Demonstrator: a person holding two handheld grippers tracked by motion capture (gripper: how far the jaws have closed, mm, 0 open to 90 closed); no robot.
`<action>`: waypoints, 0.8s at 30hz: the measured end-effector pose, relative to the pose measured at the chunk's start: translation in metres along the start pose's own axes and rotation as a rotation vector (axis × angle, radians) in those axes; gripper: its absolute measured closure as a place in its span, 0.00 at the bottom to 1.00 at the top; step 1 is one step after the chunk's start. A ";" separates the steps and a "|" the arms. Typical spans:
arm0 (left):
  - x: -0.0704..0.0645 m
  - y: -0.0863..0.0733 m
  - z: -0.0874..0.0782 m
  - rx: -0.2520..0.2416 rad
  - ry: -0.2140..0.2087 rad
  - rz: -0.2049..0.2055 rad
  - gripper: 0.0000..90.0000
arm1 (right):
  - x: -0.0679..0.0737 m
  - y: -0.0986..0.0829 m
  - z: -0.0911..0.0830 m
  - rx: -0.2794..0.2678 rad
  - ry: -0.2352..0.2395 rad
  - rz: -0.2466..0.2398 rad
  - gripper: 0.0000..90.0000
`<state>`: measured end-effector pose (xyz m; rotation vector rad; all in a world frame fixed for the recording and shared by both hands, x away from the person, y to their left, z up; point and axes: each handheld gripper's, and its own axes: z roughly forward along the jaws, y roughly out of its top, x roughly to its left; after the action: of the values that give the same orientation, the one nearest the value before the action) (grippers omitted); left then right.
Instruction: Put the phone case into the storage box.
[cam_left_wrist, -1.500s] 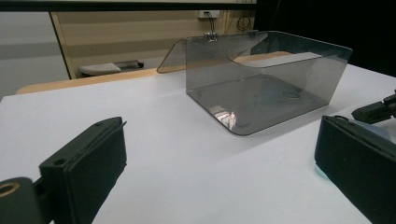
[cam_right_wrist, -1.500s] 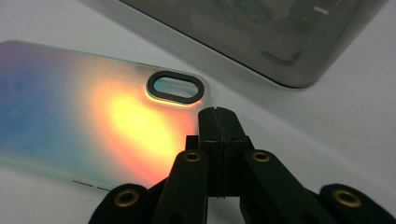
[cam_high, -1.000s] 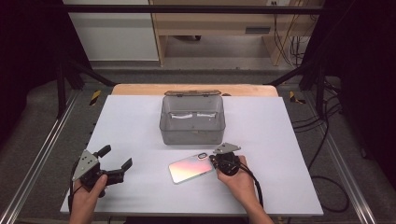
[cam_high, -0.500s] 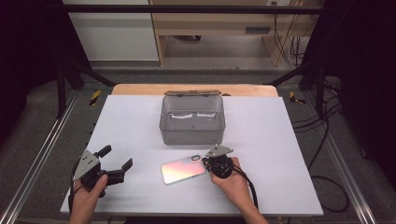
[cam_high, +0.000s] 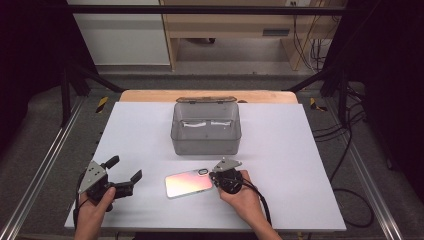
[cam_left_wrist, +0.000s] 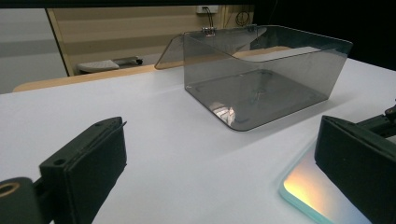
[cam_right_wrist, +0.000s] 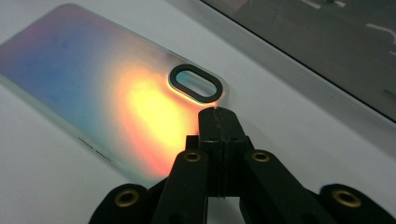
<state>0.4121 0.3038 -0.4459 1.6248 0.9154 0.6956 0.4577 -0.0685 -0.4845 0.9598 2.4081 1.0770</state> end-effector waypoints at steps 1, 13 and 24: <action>0.000 0.000 0.000 0.000 0.000 0.000 0.02 | 0.000 0.000 0.000 0.000 0.000 0.000 1.00; 0.003 0.000 -0.001 -0.002 0.014 -0.005 0.02 | 0.044 0.009 0.006 -0.007 0.106 -0.068 1.00; 0.010 0.000 -0.005 -0.014 0.045 -0.017 0.02 | 0.050 0.027 0.001 -0.064 0.200 -0.152 0.32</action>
<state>0.4129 0.3147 -0.4448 1.5932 0.9535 0.7282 0.4344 -0.0199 -0.4666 0.6634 2.5388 1.2358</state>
